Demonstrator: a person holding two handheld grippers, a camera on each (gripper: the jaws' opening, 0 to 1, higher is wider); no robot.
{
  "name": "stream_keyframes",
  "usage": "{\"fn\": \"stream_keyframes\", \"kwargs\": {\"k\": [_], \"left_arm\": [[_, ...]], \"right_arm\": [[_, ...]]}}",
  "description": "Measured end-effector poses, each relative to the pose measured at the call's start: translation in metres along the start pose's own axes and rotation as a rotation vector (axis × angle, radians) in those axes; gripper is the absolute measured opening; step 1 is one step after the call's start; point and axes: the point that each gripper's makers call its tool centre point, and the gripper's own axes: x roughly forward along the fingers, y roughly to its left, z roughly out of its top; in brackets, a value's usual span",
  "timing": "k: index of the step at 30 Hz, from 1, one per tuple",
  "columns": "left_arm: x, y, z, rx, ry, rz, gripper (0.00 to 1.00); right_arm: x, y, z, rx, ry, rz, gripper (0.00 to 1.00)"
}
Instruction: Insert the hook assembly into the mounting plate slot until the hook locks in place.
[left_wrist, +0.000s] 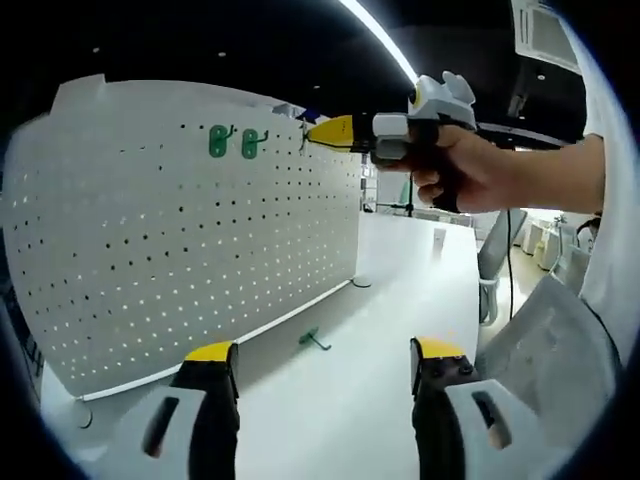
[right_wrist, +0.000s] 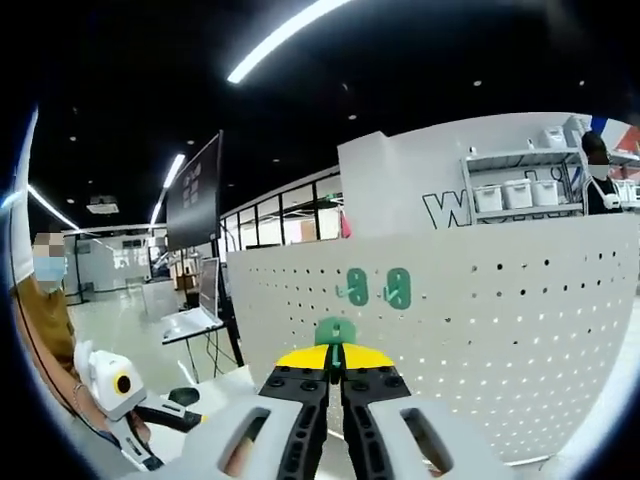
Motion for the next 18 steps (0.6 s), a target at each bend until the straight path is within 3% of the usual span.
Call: {"fn": "stream_keyframes", "kwargs": {"k": [18], "left_arm": [[-0.012,0.001,-0.018,-0.023,0.041,0.011,0.71]], "right_arm": [[0.01,-0.039,0.009,-0.02,0.011,-0.123,0.0]]}}
